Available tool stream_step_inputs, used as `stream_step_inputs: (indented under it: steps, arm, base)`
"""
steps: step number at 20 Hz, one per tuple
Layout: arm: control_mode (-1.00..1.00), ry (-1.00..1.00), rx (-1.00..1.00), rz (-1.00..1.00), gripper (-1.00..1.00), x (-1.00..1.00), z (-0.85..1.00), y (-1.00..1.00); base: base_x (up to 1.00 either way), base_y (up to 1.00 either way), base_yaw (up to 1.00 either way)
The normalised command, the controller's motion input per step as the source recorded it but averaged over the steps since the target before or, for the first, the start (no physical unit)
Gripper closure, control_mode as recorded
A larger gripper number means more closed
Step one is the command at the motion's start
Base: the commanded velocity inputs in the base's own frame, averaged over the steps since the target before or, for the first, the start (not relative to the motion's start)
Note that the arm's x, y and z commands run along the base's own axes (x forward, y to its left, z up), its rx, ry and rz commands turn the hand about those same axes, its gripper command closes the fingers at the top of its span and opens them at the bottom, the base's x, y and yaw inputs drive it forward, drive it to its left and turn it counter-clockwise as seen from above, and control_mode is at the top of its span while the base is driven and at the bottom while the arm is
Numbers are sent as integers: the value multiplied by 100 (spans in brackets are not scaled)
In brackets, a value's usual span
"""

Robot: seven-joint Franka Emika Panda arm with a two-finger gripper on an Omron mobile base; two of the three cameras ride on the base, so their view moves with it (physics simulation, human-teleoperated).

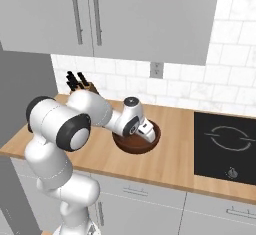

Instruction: Grab a lemon wedge from the fridge and one ice cube from the ice bowl, and put them in the glass of lemonade.

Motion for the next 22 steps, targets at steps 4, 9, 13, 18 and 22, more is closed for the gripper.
stream_step_inputs:
  steps: [4,9,13,18,22]
  arm:
    - [-100,0,-9,5,-100,0,0,0]
    - [-100,0,-16,6,-100,0,0,0]
    - [-100,3,-12,3,-100,0,0,-7]
    - [-100,5,-14,1,-100,0,-9,-1]
    - [-100,13,-10,0,-100,0,-5,-4]
  base:
    - [0,0,0]
    - [0,0,0]
    - [0,0,0]
    - [0,0,0]
    - [0,0,0]
